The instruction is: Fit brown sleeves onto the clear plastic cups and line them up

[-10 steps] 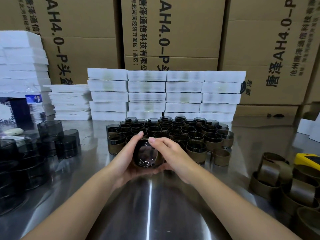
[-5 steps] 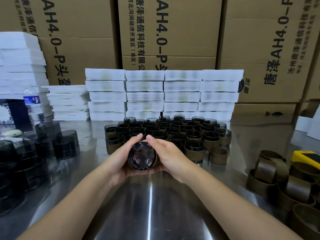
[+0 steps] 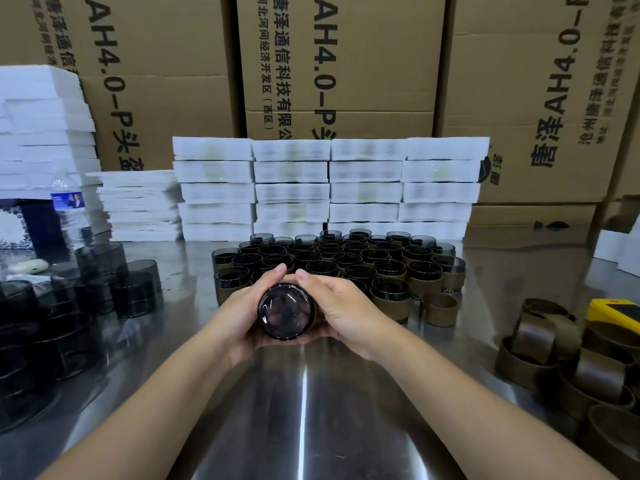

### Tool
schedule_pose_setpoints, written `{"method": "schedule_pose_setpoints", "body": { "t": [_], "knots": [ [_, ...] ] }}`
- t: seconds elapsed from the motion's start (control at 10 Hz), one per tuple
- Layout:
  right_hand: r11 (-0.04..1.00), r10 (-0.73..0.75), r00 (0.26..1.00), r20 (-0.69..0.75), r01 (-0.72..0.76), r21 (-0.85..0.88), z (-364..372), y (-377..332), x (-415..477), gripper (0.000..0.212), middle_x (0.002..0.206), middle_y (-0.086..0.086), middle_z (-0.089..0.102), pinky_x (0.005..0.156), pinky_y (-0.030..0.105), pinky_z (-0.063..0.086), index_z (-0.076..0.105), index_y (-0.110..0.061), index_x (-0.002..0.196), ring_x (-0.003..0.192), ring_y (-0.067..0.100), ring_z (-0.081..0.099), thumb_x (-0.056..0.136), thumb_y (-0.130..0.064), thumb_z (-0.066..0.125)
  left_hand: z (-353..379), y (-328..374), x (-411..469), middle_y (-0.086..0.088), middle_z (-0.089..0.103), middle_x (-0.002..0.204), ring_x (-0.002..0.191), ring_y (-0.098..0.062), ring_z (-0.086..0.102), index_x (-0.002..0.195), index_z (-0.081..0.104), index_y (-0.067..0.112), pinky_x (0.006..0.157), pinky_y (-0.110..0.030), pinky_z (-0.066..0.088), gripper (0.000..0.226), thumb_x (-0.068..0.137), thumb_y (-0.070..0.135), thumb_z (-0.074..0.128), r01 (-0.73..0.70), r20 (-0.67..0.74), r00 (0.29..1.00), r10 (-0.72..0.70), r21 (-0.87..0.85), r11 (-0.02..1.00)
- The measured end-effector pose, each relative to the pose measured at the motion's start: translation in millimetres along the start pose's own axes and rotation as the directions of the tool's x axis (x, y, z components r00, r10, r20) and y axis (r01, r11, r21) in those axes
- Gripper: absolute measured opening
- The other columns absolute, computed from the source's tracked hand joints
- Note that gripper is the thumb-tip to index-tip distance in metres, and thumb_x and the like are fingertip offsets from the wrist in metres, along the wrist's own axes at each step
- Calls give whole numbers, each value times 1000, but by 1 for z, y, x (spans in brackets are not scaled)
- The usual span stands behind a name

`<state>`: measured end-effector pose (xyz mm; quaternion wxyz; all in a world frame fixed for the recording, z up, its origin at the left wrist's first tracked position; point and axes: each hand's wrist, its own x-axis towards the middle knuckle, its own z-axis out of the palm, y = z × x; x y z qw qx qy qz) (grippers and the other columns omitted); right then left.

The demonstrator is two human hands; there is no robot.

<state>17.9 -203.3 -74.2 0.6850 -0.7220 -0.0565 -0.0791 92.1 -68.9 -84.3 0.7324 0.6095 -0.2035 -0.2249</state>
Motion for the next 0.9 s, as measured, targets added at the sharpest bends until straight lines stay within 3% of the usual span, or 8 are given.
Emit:
{"method": "schedule_pose_setpoints", "body": {
  "t": [0.2, 0.3, 0.4, 0.5, 0.6, 0.7, 0.8, 0.9],
  "knots": [
    [1000, -19, 999, 36, 19, 19, -1, -3, -3, 36, 104, 8, 70, 55, 27, 55, 65, -17, 118, 77, 13, 70, 97, -39, 47, 1, 1, -1, -20, 72, 99, 91, -34, 69, 90, 78, 15, 84, -63, 52, 58, 53, 59, 74, -15, -11, 1000, 15, 14, 1000],
    [999, -39, 998, 53, 39, 2, -3, -3, -3, 32, 105, 7, 70, 57, 27, 55, 66, -20, 117, 81, 14, 69, 97, -37, 47, 2, 1, -1, -16, 73, 94, 82, -26, 71, 88, 78, 17, 74, -47, 60, 54, 53, 57, 73, -45, -21, 999, 45, 3, 999],
    [997, -76, 996, 36, 77, -16, -6, -4, -3, 25, 110, 8, 69, 64, 29, 56, 64, -25, 116, 90, 13, 68, 93, -30, 59, 3, -1, 0, -15, 74, 98, 86, -23, 71, 95, 77, 14, 74, -34, 57, 60, 55, 58, 71, -94, -55, 994, 93, -28, 995],
    [972, -83, 996, 42, 90, -219, -9, 1, -3, 46, 90, -3, 67, 73, 19, 50, 55, -30, 118, 81, 5, 65, 79, -22, 77, 6, -1, 0, -10, 74, 80, 74, -23, 70, 74, 79, 14, 69, -33, 52, 58, 71, 69, 58, -63, -165, 984, 65, 12, 998],
    [850, -112, 993, 34, 113, -514, -6, 10, -3, 52, 71, -15, 55, 59, 6, 35, 53, -39, 109, 59, -8, 48, 68, -31, 84, 1, 0, 6, 0, 62, 51, 55, -14, 59, 73, 75, 12, 55, -27, 44, 61, 96, 54, 37, -65, -373, 926, 59, -5, 998],
    [740, -180, 984, 9, 141, -657, -12, 11, -1, 44, 80, -14, 58, 60, 6, 35, 51, -45, 99, 63, -7, 48, 67, -41, 80, -7, 4, 9, 5, 49, 41, 55, -14, 54, 79, 67, 10, 56, -28, 49, 47, 101, 36, 35, -157, -511, 856, 78, -113, 981],
    [657, -169, 984, 62, 159, -736, -17, 15, -2, 32, 83, -14, 60, 66, 11, 42, 53, -43, 95, 73, -3, 54, 74, -37, 76, -9, 12, 8, 5, 43, 41, 50, -12, 48, 74, 63, 9, 57, -29, 53, 37, 100, 22, 38, -288, -610, 781, 132, -164, 944],
    [544, -242, 968, 68, 193, -816, -24, -8, -8, 21, 85, -19, 66, 81, 29, 52, 67, -34, 96, 82, 0, 62, 78, -45, 71, -8, 29, -4, 8, 41, 37, 43, -8, 46, 70, 59, 9, 53, -26, 53, 35, 98, 17, 39, -451, -670, 701, 246, -148, 880]
  ]
}}
